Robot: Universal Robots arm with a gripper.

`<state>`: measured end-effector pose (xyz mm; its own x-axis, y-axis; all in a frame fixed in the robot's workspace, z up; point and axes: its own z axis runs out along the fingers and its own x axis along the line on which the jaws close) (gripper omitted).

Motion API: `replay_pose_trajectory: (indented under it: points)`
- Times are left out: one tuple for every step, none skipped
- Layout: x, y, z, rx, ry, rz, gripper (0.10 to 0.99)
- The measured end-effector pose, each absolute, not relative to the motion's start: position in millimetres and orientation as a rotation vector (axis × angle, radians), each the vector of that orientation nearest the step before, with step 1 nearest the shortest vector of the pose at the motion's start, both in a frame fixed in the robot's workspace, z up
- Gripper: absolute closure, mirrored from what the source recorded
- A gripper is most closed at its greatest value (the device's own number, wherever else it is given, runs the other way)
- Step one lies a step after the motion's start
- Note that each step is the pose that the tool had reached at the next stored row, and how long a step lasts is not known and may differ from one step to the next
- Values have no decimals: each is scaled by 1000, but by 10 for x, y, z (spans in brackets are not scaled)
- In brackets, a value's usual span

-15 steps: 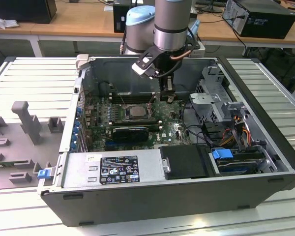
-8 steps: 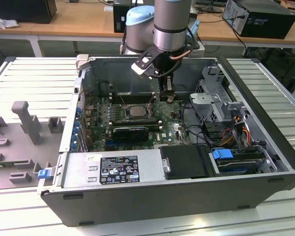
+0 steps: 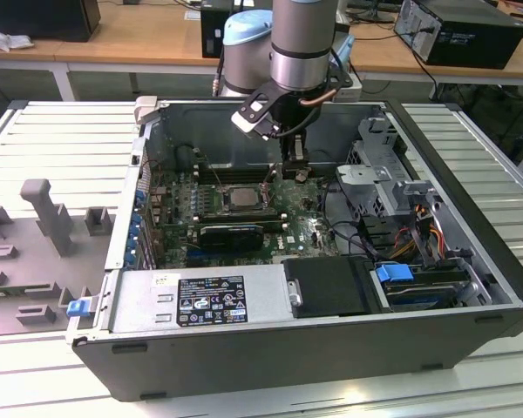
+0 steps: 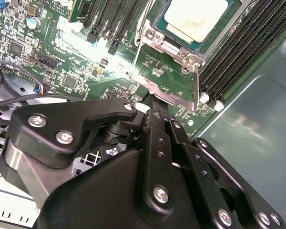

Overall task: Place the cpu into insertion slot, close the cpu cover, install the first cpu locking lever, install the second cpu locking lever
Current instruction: 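Close the cpu cover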

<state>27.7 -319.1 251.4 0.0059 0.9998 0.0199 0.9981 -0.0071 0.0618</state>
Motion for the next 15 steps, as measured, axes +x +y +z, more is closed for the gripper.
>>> replay_pose_trajectory:
  points:
    - [275, -3191, 2514, 2207, 2192, 90, 980]
    - [273, -3191, 2514, 2206, 2192, 90, 980]
    - [272, -3191, 2514, 2206, 2192, 90, 980]
    - [271, -3191, 2514, 2206, 2192, 90, 980]
    - [268, -3191, 2514, 2207, 2192, 90, 980]
    - [266, -3191, 2514, 2207, 2192, 90, 980]
    - [265, -3191, 2514, 2207, 2192, 90, 980]
    - [263, -3191, 2514, 2206, 2192, 90, 980]
    - [262, -3191, 2514, 2206, 2192, 90, 980]
    - [258, -3191, 2514, 2207, 2192, 90, 980]
    - [255, -3191, 2514, 2207, 2192, 90, 980]
    - [253, -3191, 2514, 2207, 2192, 90, 980]
    - [249, -3191, 2514, 2207, 2192, 90, 980]
    - [246, -3191, 2514, 2207, 2192, 90, 980]
    - [240, -3191, 2514, 2207, 2192, 90, 980]
